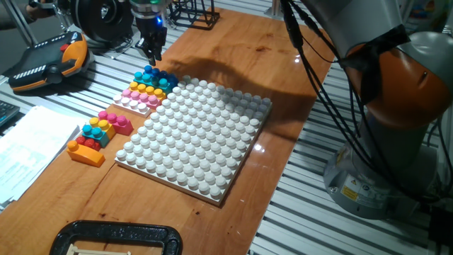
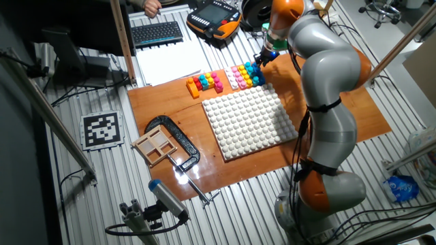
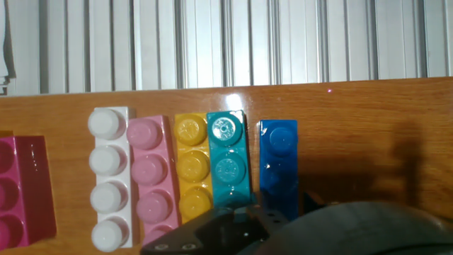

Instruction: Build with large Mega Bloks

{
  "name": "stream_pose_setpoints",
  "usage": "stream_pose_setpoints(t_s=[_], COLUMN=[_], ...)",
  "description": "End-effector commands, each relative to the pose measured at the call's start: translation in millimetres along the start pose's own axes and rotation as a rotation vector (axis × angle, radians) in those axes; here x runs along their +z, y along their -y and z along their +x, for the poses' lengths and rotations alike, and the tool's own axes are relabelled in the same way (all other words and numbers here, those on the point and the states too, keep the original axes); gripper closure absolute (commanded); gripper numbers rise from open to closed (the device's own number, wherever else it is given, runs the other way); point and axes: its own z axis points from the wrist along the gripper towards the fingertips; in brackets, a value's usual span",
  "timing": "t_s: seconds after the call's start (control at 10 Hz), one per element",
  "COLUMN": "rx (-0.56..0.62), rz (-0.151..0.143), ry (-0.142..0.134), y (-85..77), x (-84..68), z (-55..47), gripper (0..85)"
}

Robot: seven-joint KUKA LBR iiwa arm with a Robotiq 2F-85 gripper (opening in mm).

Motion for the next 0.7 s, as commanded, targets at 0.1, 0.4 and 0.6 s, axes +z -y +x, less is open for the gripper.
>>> stream_pose_setpoints(t_s=[0.1,0.4,0.6], rx=[0.02,0.022,0.011], rz=[0.001,0.005,-0.004], ry=[0.008,0.017,0.016], y=[1.3,2.8,10.0], x=[6.4,11.3,18.1], z=[5.2,3.3,-2.1], gripper=[34.0,34.0,34.0])
